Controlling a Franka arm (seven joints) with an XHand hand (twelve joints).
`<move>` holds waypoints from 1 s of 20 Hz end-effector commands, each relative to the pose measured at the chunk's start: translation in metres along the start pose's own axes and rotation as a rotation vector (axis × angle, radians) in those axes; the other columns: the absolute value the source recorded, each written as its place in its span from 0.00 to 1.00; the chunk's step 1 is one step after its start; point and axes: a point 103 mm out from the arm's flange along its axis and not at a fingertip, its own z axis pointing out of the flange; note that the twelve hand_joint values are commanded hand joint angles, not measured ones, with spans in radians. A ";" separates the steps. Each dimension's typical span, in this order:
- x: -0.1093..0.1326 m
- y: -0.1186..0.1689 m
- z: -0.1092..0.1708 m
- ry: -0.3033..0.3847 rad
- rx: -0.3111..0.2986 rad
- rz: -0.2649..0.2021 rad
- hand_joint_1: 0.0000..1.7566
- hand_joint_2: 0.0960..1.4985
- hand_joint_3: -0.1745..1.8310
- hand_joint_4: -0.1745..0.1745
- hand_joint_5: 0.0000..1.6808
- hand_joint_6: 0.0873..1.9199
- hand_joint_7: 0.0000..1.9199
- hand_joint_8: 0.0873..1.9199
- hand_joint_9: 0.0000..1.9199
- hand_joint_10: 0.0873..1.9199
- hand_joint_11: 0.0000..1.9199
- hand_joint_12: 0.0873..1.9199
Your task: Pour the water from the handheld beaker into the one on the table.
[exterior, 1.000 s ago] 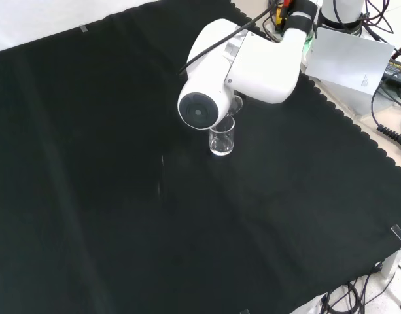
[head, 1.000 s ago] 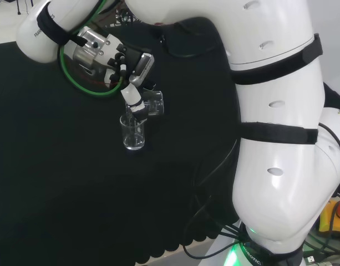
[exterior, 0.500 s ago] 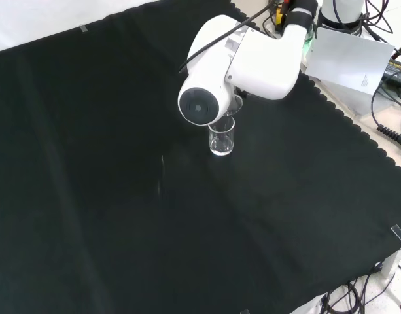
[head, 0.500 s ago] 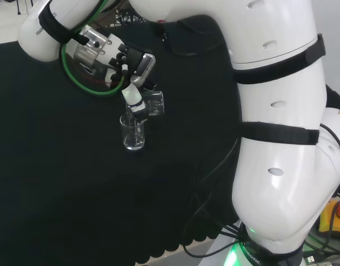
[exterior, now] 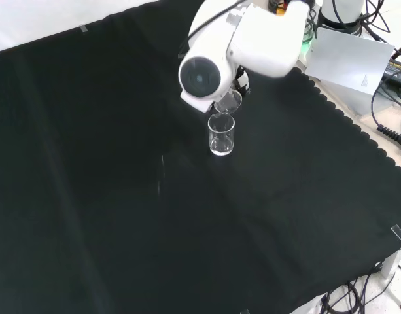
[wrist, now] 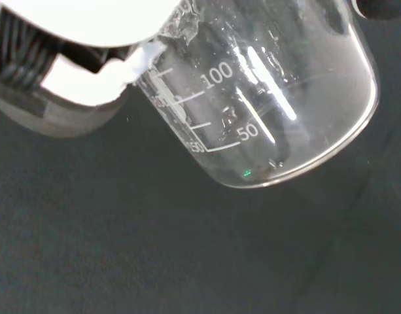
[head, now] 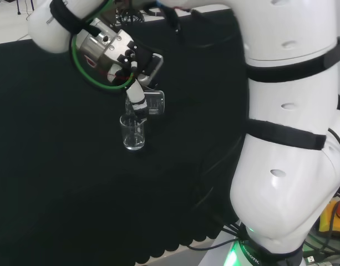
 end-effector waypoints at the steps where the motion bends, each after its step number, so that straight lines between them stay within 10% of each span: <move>1: -0.020 -0.008 0.016 0.134 -0.243 -0.032 0.76 0.35 0.42 0.00 0.87 0.10 0.80 0.07 0.94 0.00 0.77 0.24; 11: -0.058 -0.007 0.052 0.383 -0.528 -0.018 0.76 0.35 0.42 0.00 0.87 0.11 0.80 0.07 0.93 0.00 0.77 0.24; 20: -0.080 0.009 0.063 0.532 -0.640 -0.044 0.76 0.36 0.41 0.00 0.87 0.11 0.80 0.07 0.93 0.00 0.77 0.24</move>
